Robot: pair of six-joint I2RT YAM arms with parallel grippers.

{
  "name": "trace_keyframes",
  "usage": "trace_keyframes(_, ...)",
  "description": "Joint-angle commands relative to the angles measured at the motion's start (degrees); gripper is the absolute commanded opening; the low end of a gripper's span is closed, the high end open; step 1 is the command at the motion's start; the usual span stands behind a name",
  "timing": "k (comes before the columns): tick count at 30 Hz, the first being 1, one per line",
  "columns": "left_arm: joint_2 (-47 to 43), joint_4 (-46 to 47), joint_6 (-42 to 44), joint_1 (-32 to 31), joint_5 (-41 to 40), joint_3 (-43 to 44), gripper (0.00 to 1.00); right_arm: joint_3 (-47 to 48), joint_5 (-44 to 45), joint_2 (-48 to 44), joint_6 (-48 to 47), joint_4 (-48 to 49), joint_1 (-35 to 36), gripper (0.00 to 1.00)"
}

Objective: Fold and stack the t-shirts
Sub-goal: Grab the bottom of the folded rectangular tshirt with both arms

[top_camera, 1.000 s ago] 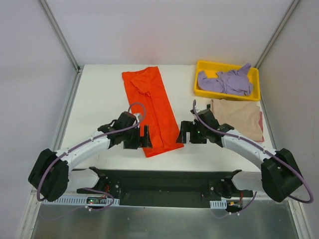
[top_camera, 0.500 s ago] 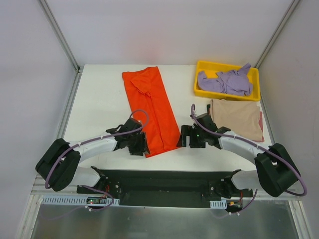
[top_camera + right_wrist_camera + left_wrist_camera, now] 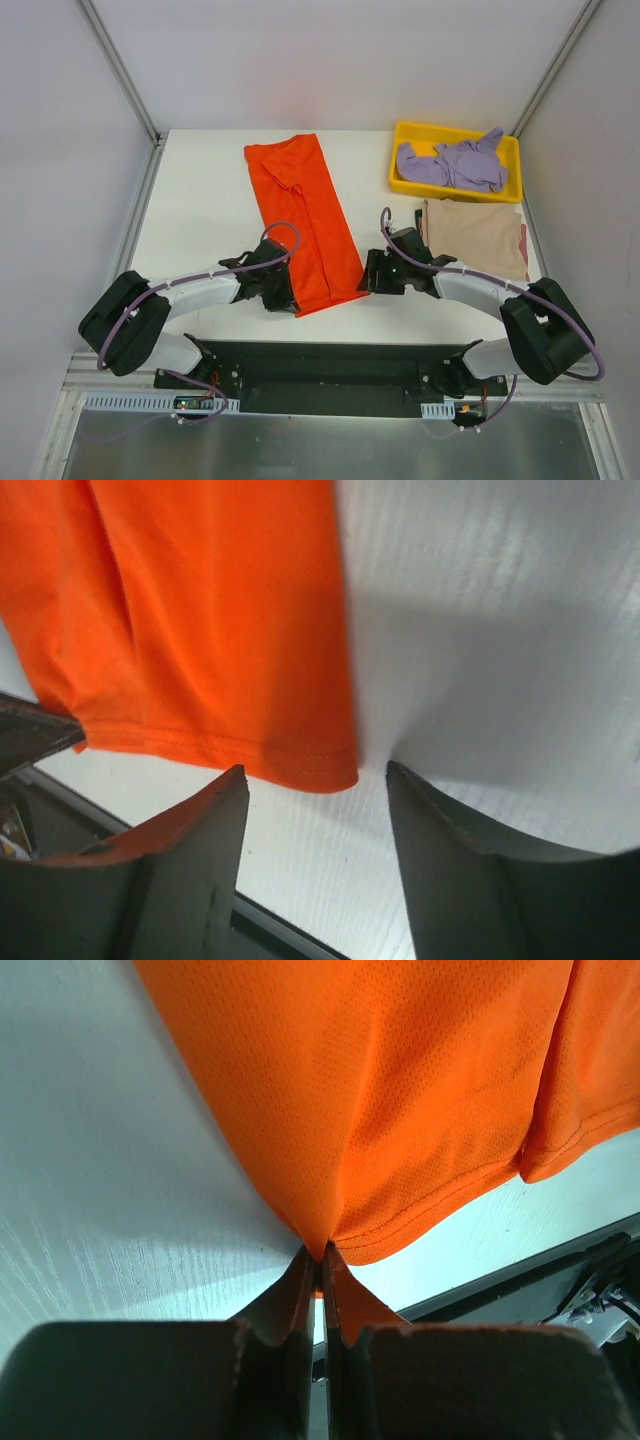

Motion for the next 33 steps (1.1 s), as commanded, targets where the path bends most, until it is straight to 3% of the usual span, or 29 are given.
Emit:
trace_keyframes(1, -0.23, -1.95, -1.48, -0.46, -2.54, -2.08, 0.00, 0.41, 2.08, 3.21, 0.46, -0.95, -0.01, 0.51)
trace_keyframes(5, -1.99, -2.38, -2.45, -0.46, -2.80, -3.13, 0.00, -0.20, 0.84, 3.75, 0.99, -1.92, 0.78, 0.30)
trace_keyframes(8, -3.39, -2.74, -3.84, -0.46, -4.03, -5.06, 0.00, -1.78, 2.77, 1.91, 1.43, -1.13, 1.84, 0.01)
trace_keyframes(14, -8.31, -6.06, -7.35, -4.94, -3.41, -6.73, 0.00, -5.29, -1.18, -4.06, 2.56, -1.39, 6.14, 0.01)
trace_keyframes(20, -18.32, -11.17, -11.85, -8.90, -2.88, -9.72, 0.00, -8.90, 3.03, -15.83, 8.36, -5.69, 12.29, 0.01)
trace_keyframes(24, -25.26, -11.96, -9.32, -8.99, -3.23, -9.20, 0.00, -8.29, 5.06, -22.08, 9.25, -8.16, 14.23, 0.01)
trace_keyframes(29, -27.13, -12.58, -5.97, -8.29, -8.06, -3.50, 0.00, -2.94, 6.98, -21.40, 6.71, -7.02, 14.23, 0.01)
trace_keyframes(33, -26.69, -12.76, -3.60, -3.82, -10.71, 0.73, 0.00, 3.82, 13.13, -17.80, 3.02, -5.27, 14.23, 0.01)
